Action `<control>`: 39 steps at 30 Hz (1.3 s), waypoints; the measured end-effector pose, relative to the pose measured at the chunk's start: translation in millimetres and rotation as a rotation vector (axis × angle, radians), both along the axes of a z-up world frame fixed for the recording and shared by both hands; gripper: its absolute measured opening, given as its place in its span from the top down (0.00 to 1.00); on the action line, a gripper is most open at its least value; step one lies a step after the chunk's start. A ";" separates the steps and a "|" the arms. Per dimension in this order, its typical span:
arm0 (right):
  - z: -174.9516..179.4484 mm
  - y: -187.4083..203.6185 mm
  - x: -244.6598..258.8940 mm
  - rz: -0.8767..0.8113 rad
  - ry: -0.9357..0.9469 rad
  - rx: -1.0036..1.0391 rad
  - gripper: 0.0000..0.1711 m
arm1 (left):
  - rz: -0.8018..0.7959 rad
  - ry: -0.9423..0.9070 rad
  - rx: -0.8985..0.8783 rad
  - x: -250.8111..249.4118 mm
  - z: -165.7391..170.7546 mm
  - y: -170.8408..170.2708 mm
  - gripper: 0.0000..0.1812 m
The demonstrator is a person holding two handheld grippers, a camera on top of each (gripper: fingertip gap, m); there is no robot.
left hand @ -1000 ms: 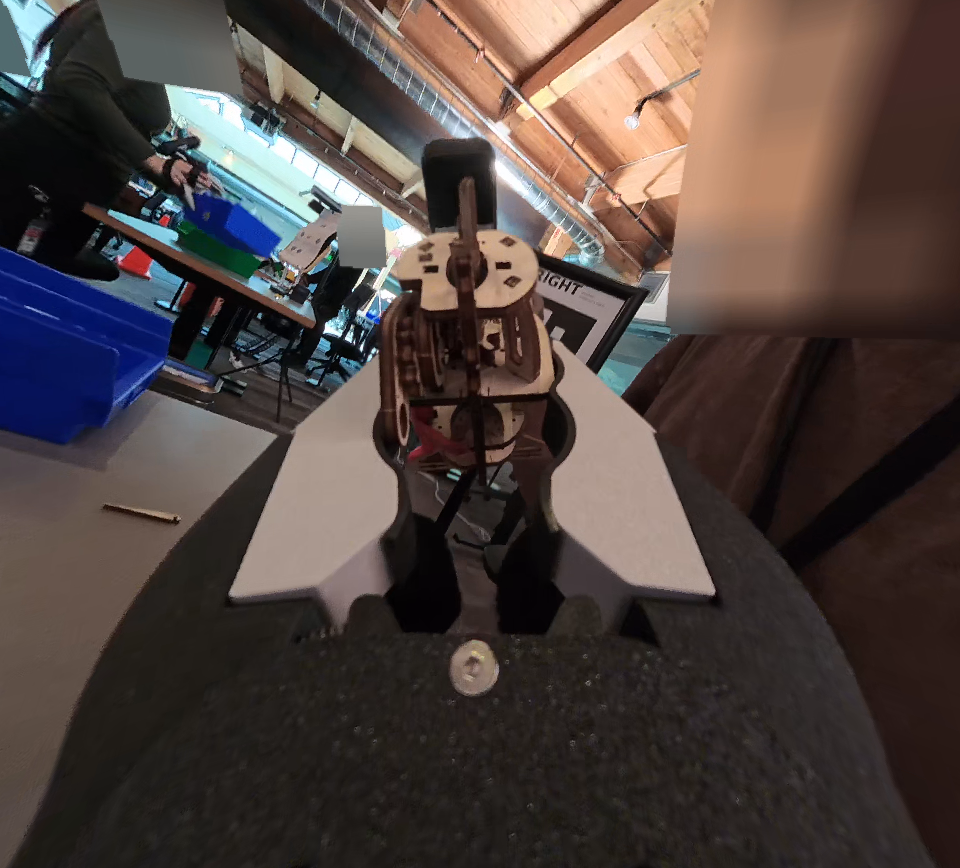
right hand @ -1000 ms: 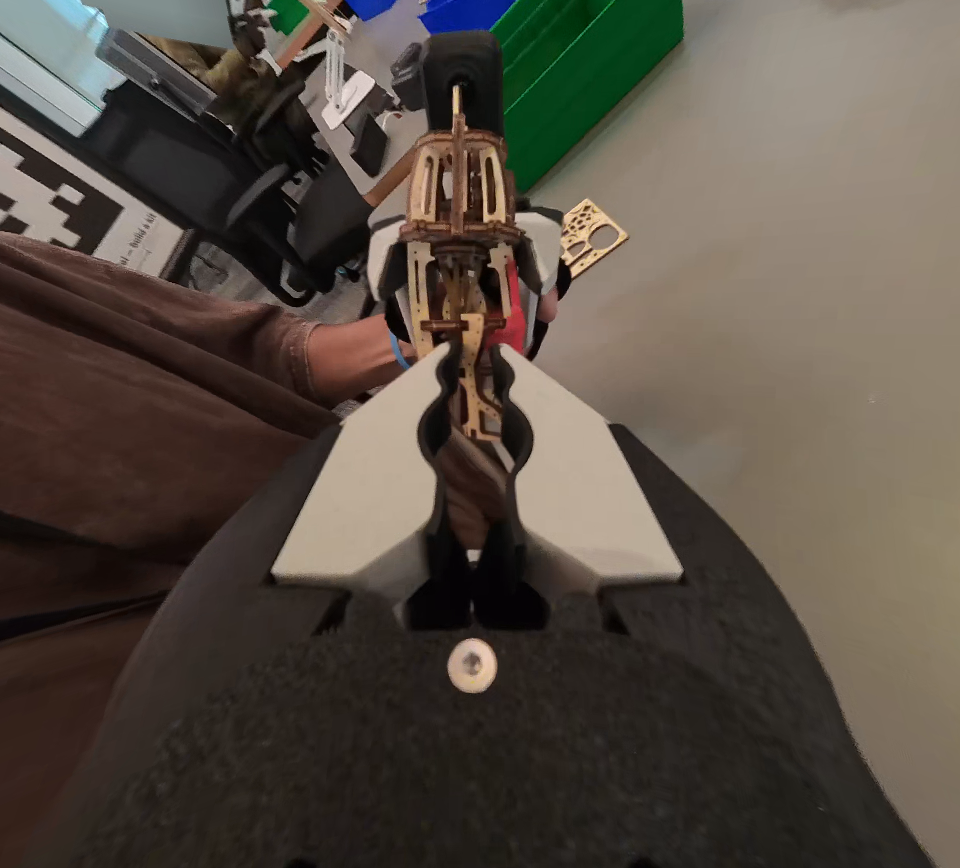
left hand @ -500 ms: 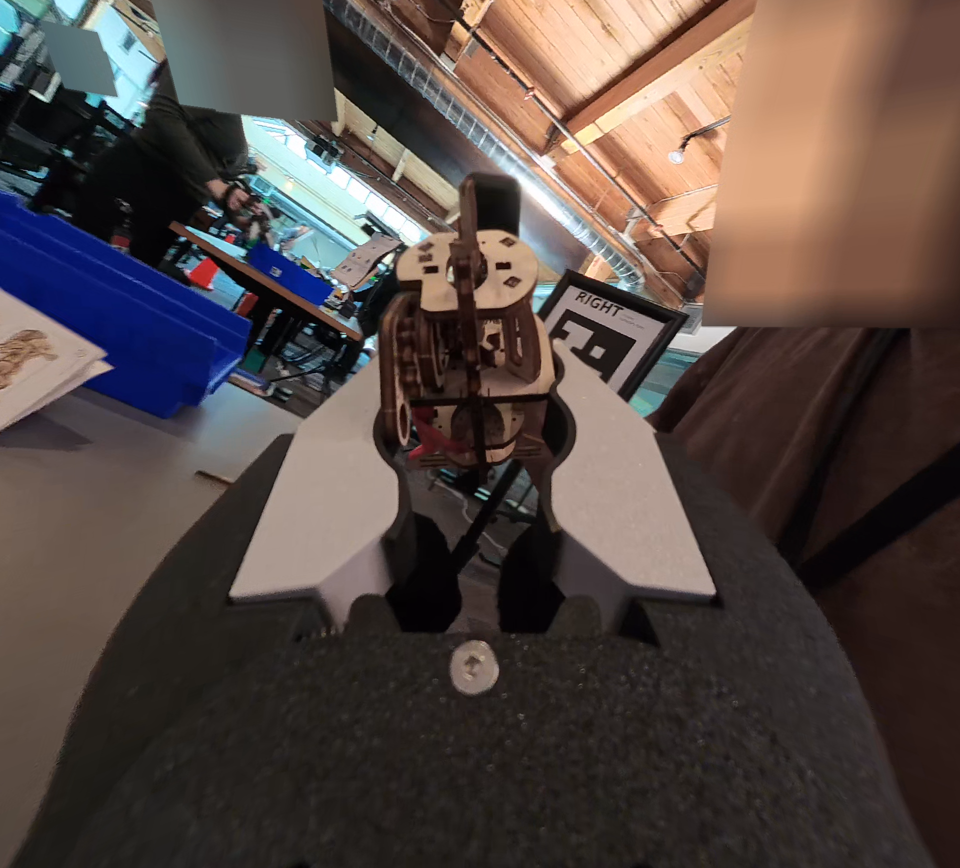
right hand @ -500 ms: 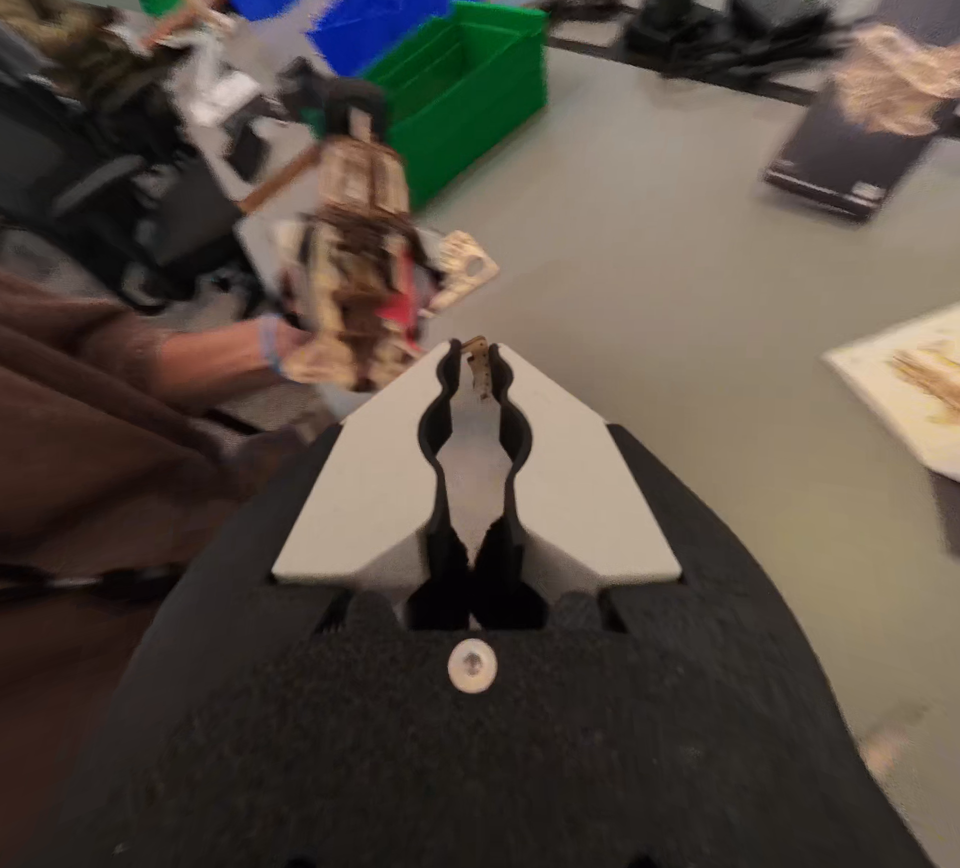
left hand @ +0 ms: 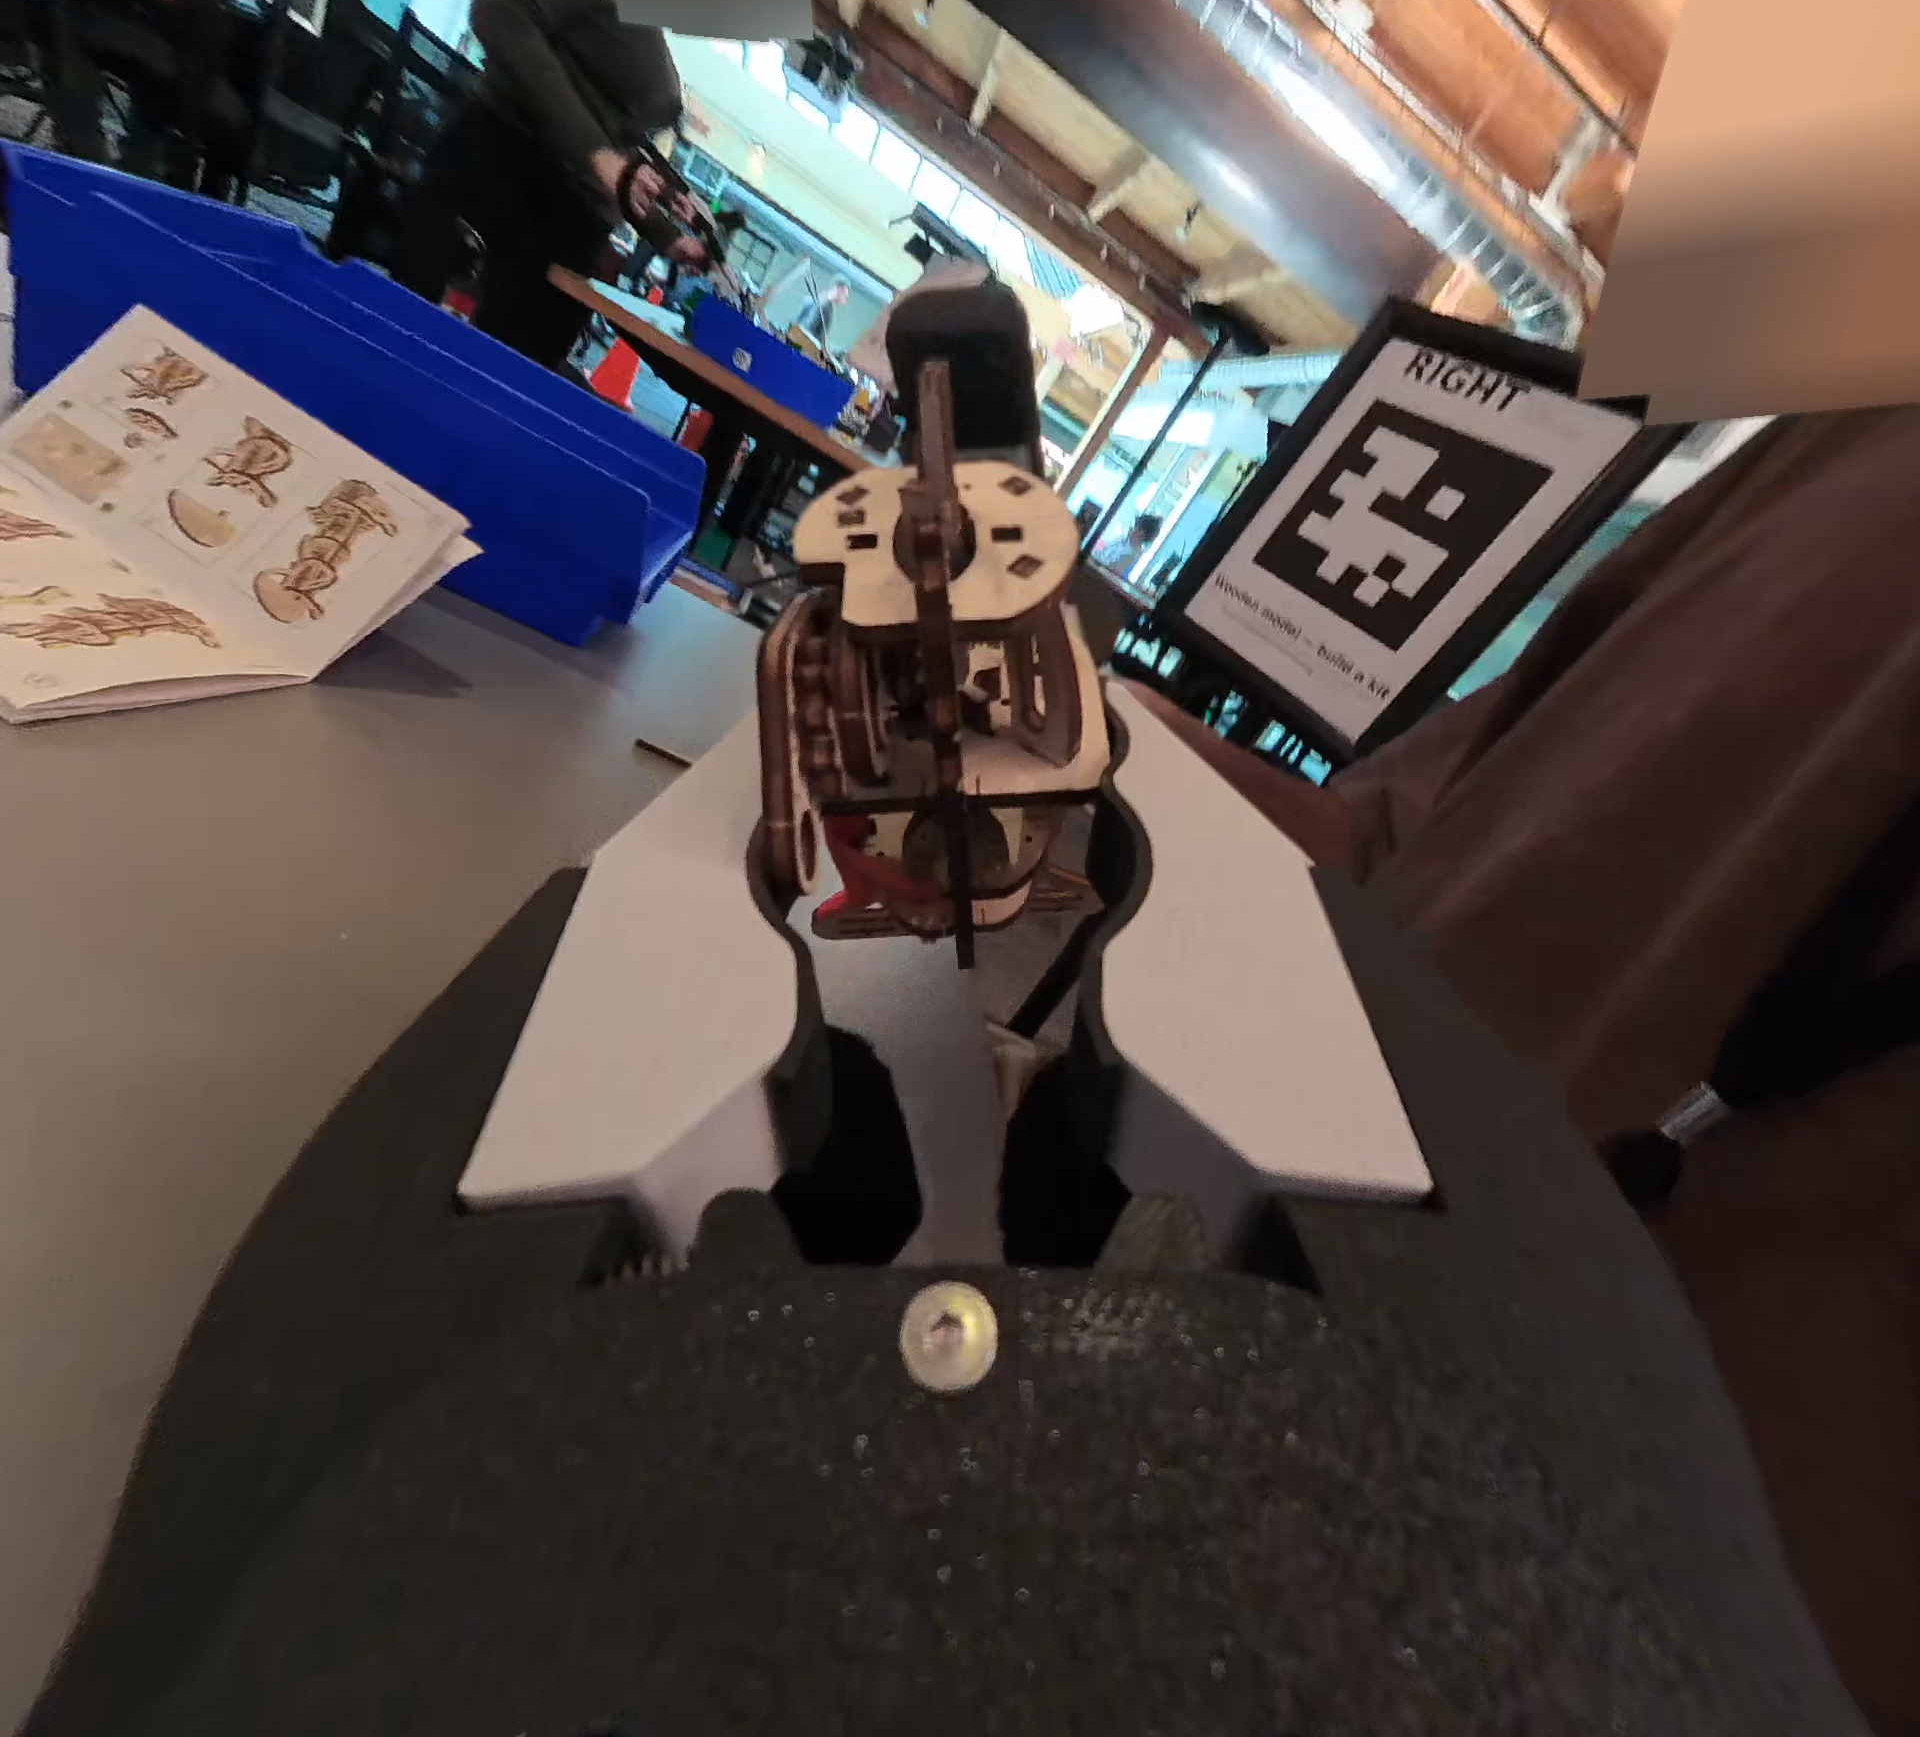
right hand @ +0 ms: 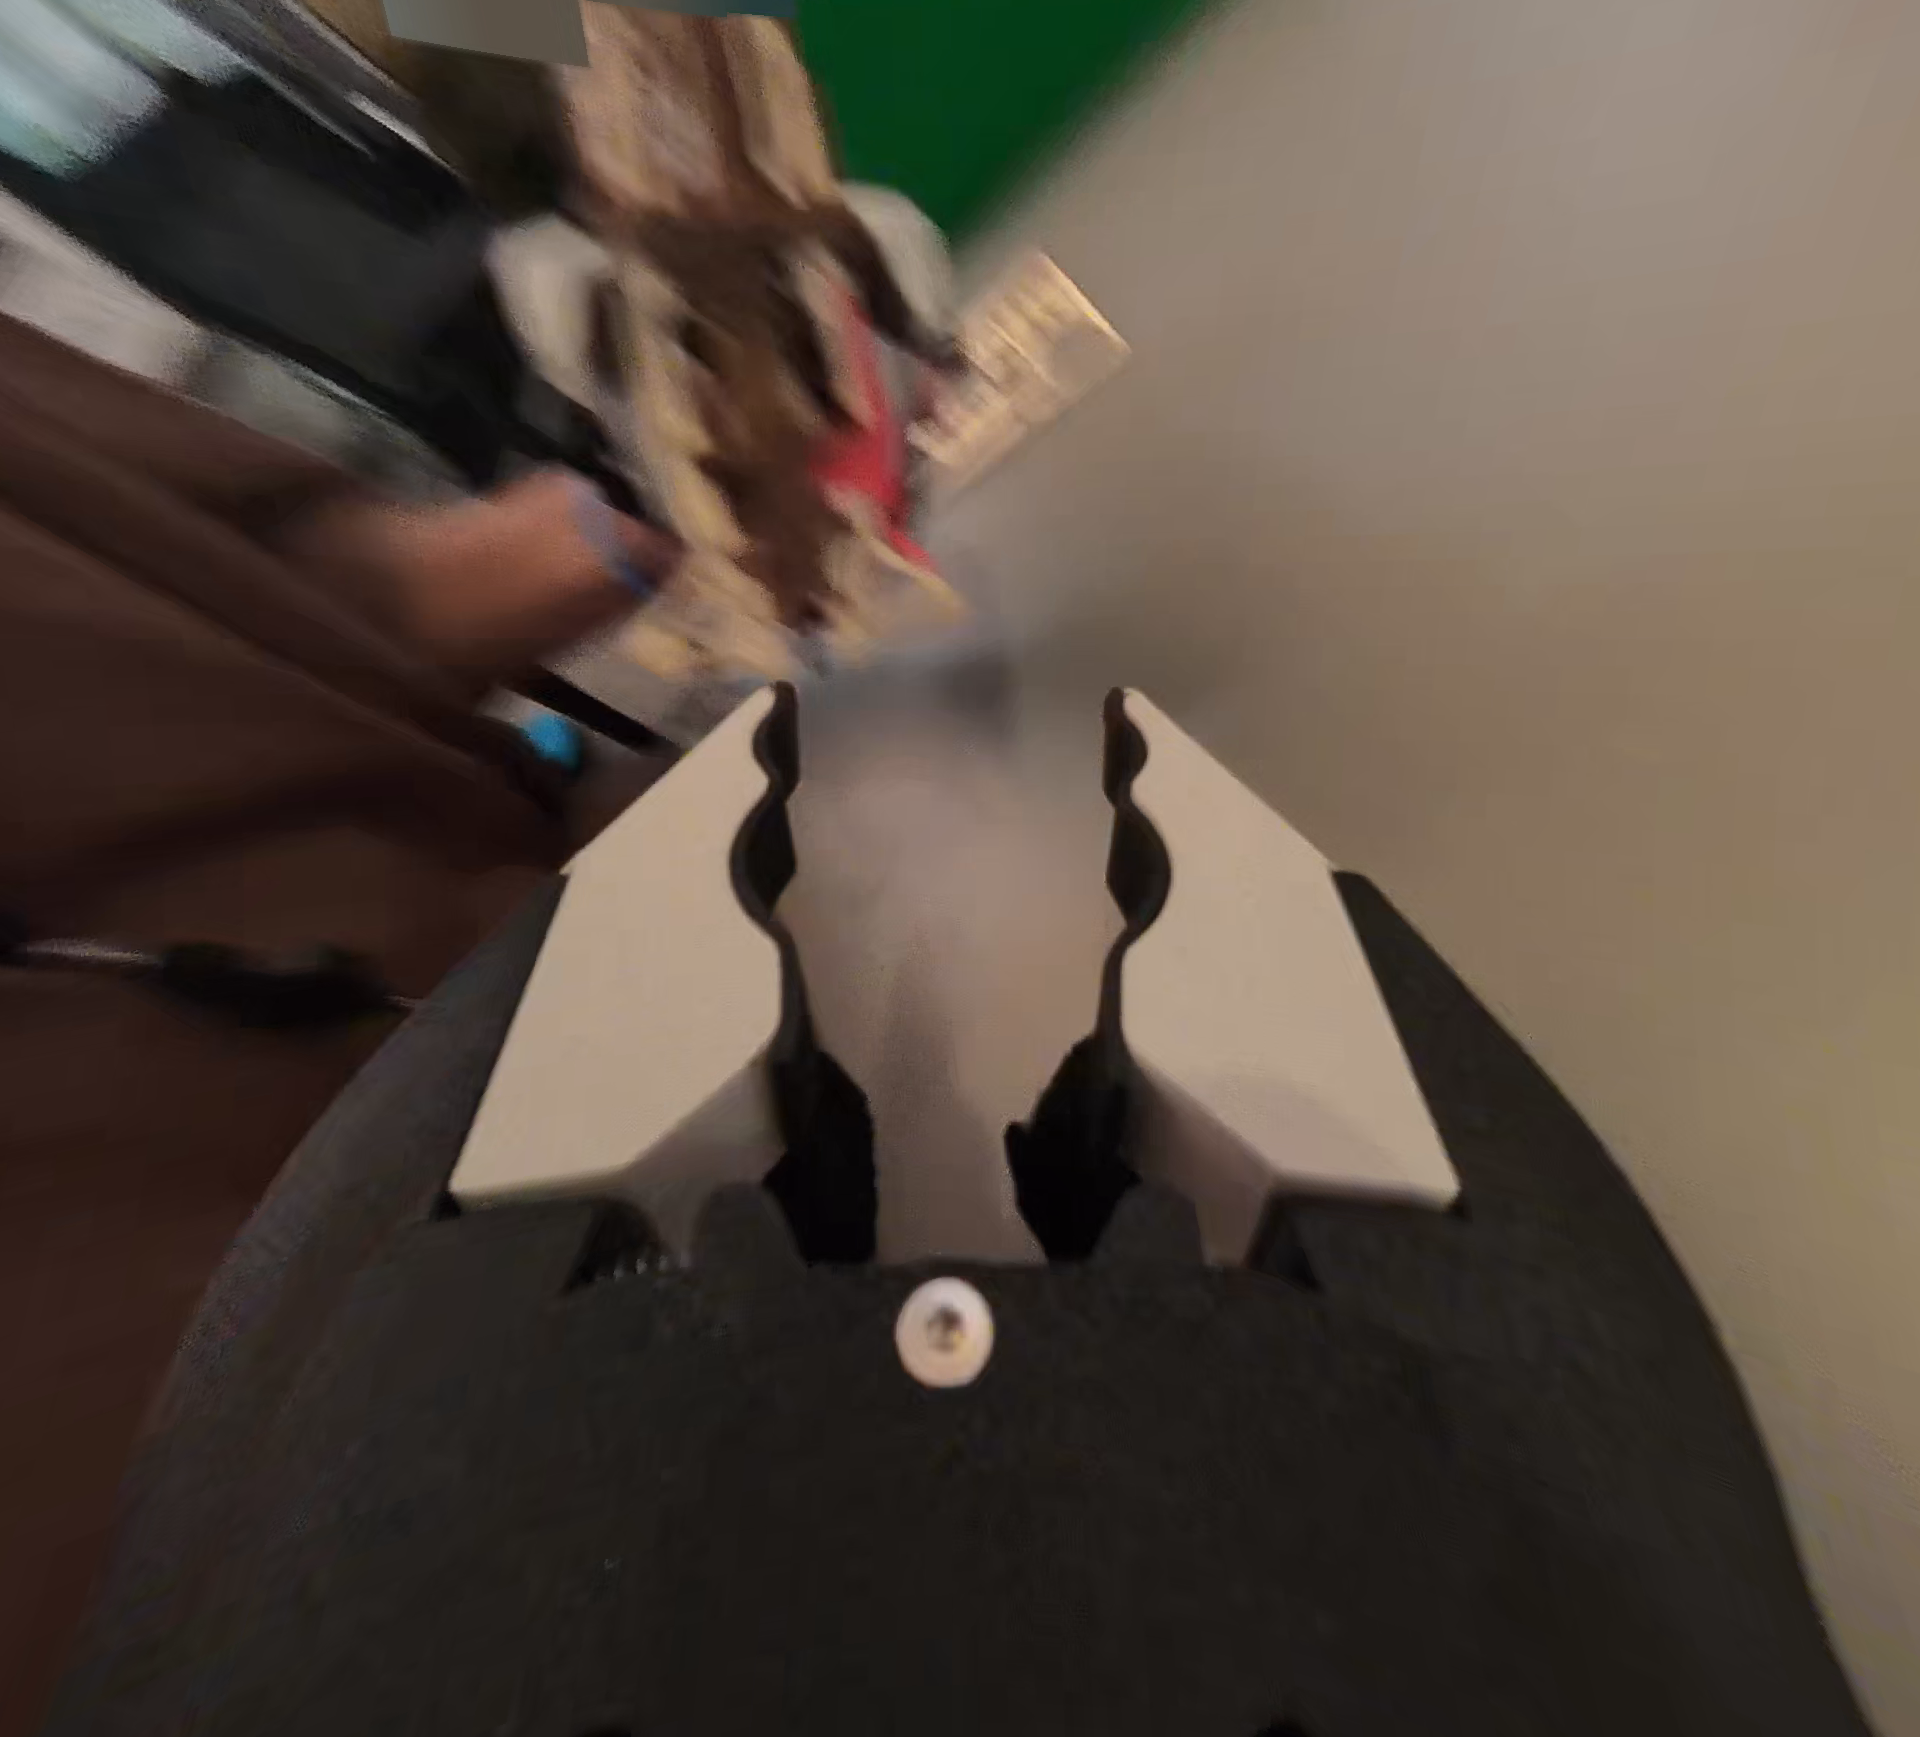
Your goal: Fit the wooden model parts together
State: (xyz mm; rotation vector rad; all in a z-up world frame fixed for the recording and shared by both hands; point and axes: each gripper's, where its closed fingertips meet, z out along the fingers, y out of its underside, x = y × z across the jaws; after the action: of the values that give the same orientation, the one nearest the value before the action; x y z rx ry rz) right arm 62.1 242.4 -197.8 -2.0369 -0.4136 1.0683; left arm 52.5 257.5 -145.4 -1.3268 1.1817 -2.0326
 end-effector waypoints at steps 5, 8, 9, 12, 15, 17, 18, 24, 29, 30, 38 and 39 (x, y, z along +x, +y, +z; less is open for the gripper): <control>16.4 0.4 -37.4 0.081 0.044 0.034 0.68 | -0.018 0.052 0.023 6.7 0.2 -4.2 0.73; 13.3 5.7 -33.3 0.048 0.100 0.028 0.81 | -0.024 0.108 0.033 7.4 -4.0 -5.1 0.73; 12.7 6.5 -33.6 0.041 0.142 0.018 0.80 | -0.018 0.120 0.030 7.9 -4.1 -4.2 0.72; 9.0 12.9 -32.0 -0.004 0.185 0.044 0.64 | -0.038 0.135 0.016 7.2 -2.4 -7.6 0.72; 12.3 4.7 -41.4 0.055 0.224 0.082 0.74 | -0.068 0.186 0.005 8.0 -8.0 -13.3 0.73; 8.3 1.9 -45.3 0.068 0.233 0.069 0.77 | -0.071 0.231 0.005 9.9 -13.4 -15.4 0.72; 8.0 0.8 -46.4 0.070 0.262 0.054 0.78 | -0.070 0.248 0.002 10.4 -15.2 -15.5 0.72; 18.5 -4.9 -41.9 0.048 0.537 -0.007 0.79 | -0.019 0.229 -0.049 -4.3 -10.3 -7.1 0.68; 0.4 -0.3 -42.3 -0.003 0.375 0.000 0.79 | -0.013 0.275 -0.082 -13.2 -23.7 -12.0 0.67; -1.9 -0.2 -43.9 -0.001 0.324 0.008 0.79 | -0.007 0.291 -0.073 -12.5 -27.5 -13.8 0.68; 2.8 1.2 -50.9 -0.015 0.131 0.071 0.79 | -0.006 0.310 -0.062 -12.5 -35.8 -19.9 0.76; 1.3 0.9 -51.9 -0.013 0.102 0.076 0.79 | -0.004 0.313 -0.054 -12.4 -36.7 -20.4 0.76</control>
State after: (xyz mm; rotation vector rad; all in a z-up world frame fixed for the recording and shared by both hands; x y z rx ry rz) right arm 10.2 243.3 -196.5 -1.9078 -0.3824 1.1263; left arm 40.1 237.1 -182.0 -1.7171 1.2656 -1.9190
